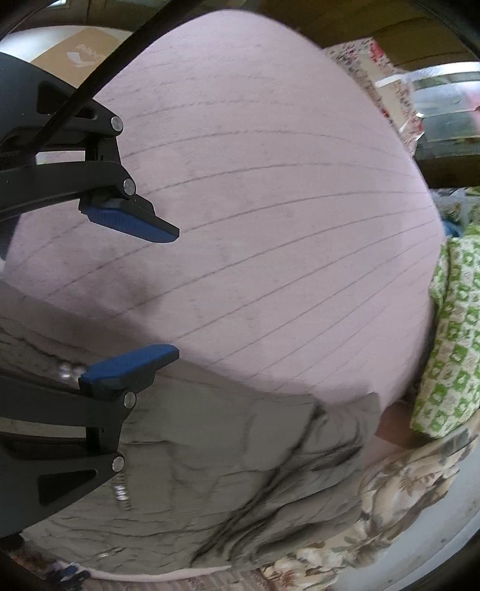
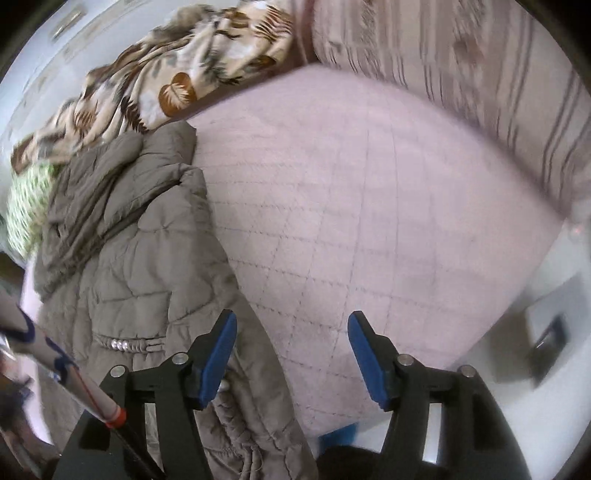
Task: Fold large clothes
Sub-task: 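Grasp the jacket hem by its drawstring toggles with both tools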
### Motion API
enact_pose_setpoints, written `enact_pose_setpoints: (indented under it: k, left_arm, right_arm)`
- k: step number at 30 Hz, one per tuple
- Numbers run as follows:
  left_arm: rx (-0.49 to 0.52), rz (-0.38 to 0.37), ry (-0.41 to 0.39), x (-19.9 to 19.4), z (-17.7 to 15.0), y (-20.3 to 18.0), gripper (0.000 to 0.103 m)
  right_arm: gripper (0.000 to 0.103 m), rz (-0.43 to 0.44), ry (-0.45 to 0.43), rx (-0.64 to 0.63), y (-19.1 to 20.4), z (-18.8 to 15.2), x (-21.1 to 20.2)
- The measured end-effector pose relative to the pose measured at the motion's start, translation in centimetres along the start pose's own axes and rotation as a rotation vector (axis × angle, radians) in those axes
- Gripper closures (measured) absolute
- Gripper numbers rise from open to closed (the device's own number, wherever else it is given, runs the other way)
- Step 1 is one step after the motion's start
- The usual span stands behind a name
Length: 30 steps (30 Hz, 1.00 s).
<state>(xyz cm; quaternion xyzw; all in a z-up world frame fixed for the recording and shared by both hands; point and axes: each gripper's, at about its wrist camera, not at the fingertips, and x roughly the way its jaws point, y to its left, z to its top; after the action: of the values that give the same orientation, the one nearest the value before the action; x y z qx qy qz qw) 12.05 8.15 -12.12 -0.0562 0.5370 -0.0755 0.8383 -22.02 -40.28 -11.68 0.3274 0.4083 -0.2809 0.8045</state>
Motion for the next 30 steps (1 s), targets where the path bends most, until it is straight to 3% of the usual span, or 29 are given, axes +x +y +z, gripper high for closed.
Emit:
enact_pose_setpoints:
  k: [4, 12, 24, 30]
  left_arm:
    - [-0.006, -0.126, 0.064, 0.9, -1.0, 0.1, 0.047]
    - [-0.013, -0.320, 0.103, 1.3, -2.8, -0.8, 0.047]
    - [0.034, -0.296, 0.092, 0.0, -5.6, -1.1, 0.047]
    - [0.123, -0.177, 0.061, -1.0, -7.5, -1.9, 0.046]
  right_arm:
    - [0.036, 0.108, 0.048, 0.065, -0.8, -0.6, 1.8]
    - [0.031, 0.293, 0.156, 0.108, 0.9, -1.6, 4.5]
    - [0.030, 0.309, 0.153, 0.092, 1.4, -2.9, 4.0]
    - [0.030, 0.304, 0.156, 0.069, 2.0, -4.1, 3.6]
